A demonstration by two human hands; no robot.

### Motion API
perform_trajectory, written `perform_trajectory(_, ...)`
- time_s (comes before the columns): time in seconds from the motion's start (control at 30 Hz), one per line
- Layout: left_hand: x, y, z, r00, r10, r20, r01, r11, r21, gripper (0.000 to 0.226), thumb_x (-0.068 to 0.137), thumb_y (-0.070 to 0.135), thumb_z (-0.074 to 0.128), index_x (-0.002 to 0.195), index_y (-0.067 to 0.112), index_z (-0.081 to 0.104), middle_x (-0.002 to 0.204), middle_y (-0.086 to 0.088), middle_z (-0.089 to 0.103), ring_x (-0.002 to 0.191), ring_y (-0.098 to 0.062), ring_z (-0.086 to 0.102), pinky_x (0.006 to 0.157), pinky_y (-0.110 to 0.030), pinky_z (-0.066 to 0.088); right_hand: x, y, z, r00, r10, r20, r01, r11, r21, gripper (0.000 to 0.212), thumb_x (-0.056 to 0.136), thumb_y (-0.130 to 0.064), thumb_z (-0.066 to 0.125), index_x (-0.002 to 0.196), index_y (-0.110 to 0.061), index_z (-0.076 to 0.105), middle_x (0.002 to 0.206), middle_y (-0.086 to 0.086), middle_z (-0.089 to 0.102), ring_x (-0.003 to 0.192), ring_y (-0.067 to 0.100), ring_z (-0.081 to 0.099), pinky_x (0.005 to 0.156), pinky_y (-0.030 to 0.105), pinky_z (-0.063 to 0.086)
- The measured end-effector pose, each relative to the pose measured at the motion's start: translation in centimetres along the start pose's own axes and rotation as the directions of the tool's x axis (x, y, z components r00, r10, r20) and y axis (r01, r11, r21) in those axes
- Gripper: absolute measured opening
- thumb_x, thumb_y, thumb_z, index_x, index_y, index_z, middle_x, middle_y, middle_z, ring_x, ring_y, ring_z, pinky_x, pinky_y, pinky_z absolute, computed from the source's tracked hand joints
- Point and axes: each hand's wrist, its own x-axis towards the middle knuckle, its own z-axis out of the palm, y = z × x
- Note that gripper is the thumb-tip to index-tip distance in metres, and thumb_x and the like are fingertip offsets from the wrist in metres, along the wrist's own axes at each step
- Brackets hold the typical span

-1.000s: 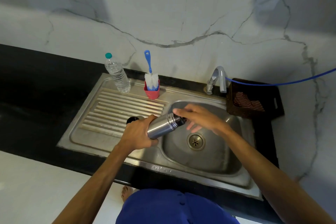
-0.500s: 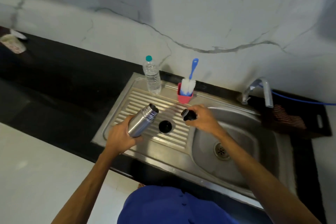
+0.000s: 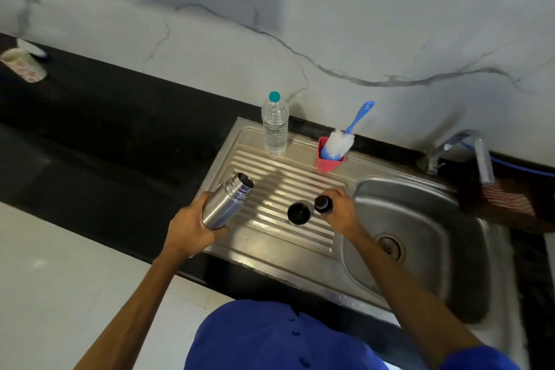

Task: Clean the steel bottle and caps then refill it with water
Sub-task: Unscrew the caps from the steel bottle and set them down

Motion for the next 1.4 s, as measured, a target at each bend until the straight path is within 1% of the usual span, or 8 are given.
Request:
perform_trajectory(0.17, 0.9, 3.2, 1.8, 0.995, 0.066, 0.075, -0.068, 0.997, 0.025, 0.083, 0.071, 0.044, 0.091, 0.140, 0.031, 0.047, 0.114, 0.008, 0.067, 0.093, -0.008, 0.069, 0.078, -0.028, 0.060, -2.3, 1.3, -1.4, 0.998, 0.017, 0.054, -0.018, 1.000, 0.023, 0.061, 0.072, -0.009, 0.084, 0.128, -0.010, 0.060, 0.130, 0.011, 0.056, 0.118, 0.027, 0.056, 0.094, 0.022, 0.038)
perform_trajectory(0.27, 2.0, 6.9, 3.1, 0.981, 0.135, 0.136, -0.152, 0.981, 0.124, 0.082, 0.069, 0.055, 0.084, 0.140, 0.030, 0.049, 0.114, 0.005, 0.070, 0.092, -0.009, 0.068, 0.078, -0.028, 0.058, -3.9, 3.5, -3.3, 0.999, 0.036, 0.000, -0.036, 0.998, 0.045, 0.067, 0.076, -0.011, 0.081, 0.138, -0.010, 0.055, 0.138, 0.014, 0.054, 0.127, 0.030, 0.052, 0.103, 0.031, 0.041)
perform_trajectory(0.47, 3.9, 16.7, 7.1, 0.948, 0.223, 0.225, -0.299, 0.866, 0.401, 0.083, 0.063, 0.061, 0.076, 0.136, 0.034, 0.047, 0.113, 0.002, 0.074, 0.092, -0.024, 0.073, 0.078, -0.041, 0.061, -8.6, 9.6, -8.9, 0.950, 0.162, -0.269, -0.166, 0.986, 0.010, 0.017, 0.086, -0.015, 0.065, 0.092, -0.001, 0.072, 0.096, 0.020, 0.071, 0.093, 0.040, 0.067, 0.083, 0.041, 0.052)
perform_trajectory(0.67, 6.3, 27.0, 12.8, 0.848, 0.289, 0.444, -0.529, 0.501, 0.685, 0.067, 0.076, 0.039, 0.074, 0.138, 0.031, 0.049, 0.120, -0.003, 0.070, 0.105, -0.029, 0.071, 0.086, -0.040, 0.056, -14.5, 16.8, -12.9, 0.868, 0.164, -0.468, -0.188, 0.982, -0.005, 0.035, 0.084, -0.025, 0.045, 0.066, -0.006, 0.068, 0.065, 0.019, 0.069, 0.056, 0.038, 0.067, 0.054, 0.037, 0.054)
perform_trajectory(0.9, 8.0, 35.5, 17.9, 0.724, 0.328, 0.607, -0.635, -0.026, 0.772, 0.059, 0.086, 0.025, 0.073, 0.139, 0.022, 0.048, 0.123, -0.009, 0.065, 0.110, -0.030, 0.066, 0.089, -0.040, 0.053, -19.4, 22.7, -15.7, 0.831, 0.284, -0.478, -0.248, 0.959, 0.138, 0.013, 0.086, -0.007, 0.067, 0.085, -0.011, 0.079, 0.088, 0.012, 0.077, 0.079, 0.032, 0.073, 0.070, 0.026, 0.046)
perform_trajectory(1.03, 8.0, 38.2, 19.8, 0.684, 0.286, 0.671, -0.650, -0.180, 0.738, 0.059, 0.084, 0.032, 0.078, 0.135, 0.020, 0.051, 0.120, -0.011, 0.066, 0.106, -0.032, 0.067, 0.095, -0.049, 0.053, -20.9, 24.8, -17.1, 0.854, 0.321, -0.409, -0.251, 0.944, 0.216, 0.019, 0.085, 0.001, 0.066, 0.094, -0.010, 0.080, 0.096, 0.010, 0.078, 0.088, 0.028, 0.073, 0.080, 0.032, 0.053)
perform_trajectory(1.2, 7.5, 40.0, 20.9, 0.643, 0.273, 0.716, -0.645, -0.311, 0.698, 0.049, 0.087, 0.024, 0.072, 0.131, 0.019, 0.051, 0.114, -0.013, 0.066, 0.101, -0.031, 0.066, 0.088, -0.047, 0.051, -21.5, 26.1, -17.6, 0.887, 0.331, -0.322, -0.256, 0.933, 0.255, 0.023, 0.087, 0.001, 0.064, 0.100, -0.011, 0.079, 0.099, 0.004, 0.078, 0.089, 0.015, 0.069, 0.077, 0.017, 0.042)
perform_trajectory(1.4, 7.2, 40.3, 21.0, 0.639, 0.259, 0.724, -0.653, -0.316, 0.689, 0.053, 0.085, 0.025, 0.074, 0.132, 0.018, 0.049, 0.115, -0.014, 0.065, 0.102, -0.031, 0.065, 0.089, -0.047, 0.052, -20.6, 25.5, -17.2, 0.893, 0.351, -0.281, -0.257, 0.911, 0.323, 0.022, 0.087, 0.000, 0.064, 0.099, -0.012, 0.080, 0.099, 0.007, 0.078, 0.093, 0.023, 0.072, 0.091, 0.038, 0.056)
